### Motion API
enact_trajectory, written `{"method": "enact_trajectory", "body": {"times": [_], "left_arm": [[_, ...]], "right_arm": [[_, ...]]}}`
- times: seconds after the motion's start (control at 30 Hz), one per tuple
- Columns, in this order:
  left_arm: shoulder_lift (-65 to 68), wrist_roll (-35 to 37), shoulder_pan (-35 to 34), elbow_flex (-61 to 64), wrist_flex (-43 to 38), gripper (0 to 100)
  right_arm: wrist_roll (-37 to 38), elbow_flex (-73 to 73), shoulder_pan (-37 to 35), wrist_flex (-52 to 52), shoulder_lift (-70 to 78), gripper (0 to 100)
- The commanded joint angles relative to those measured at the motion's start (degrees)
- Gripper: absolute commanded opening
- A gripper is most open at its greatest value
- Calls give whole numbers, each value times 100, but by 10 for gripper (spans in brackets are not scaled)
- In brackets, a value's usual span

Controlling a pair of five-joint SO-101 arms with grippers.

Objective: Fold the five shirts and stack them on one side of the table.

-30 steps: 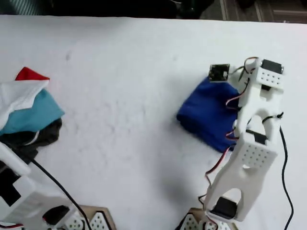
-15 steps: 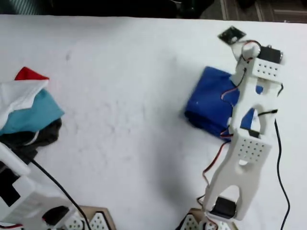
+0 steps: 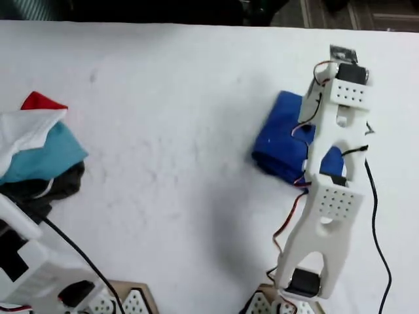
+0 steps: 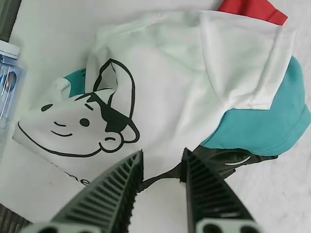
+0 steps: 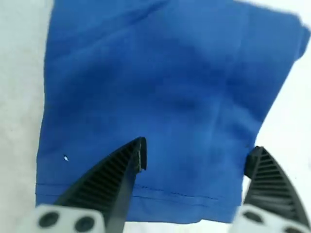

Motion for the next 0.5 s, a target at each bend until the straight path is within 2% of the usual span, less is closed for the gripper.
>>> {"method": "enact_trajectory", "body": {"times": [0.0,0.07,0.2,0.47], "left_arm": [[-242,-62,-22,-167,-9,146],[-242,-62,-22,-167,-9,146],[-242,-53,-40,-167,-9,146],[-251,-53,-48,-167,-9,146]], "right_arm": [[-220,299,-57,48,-119,411],[-220,387,-57,-40,-75,442],[-193,580,-57,-523,57,427],[-229,695,-154,-1103,998,317]]}}
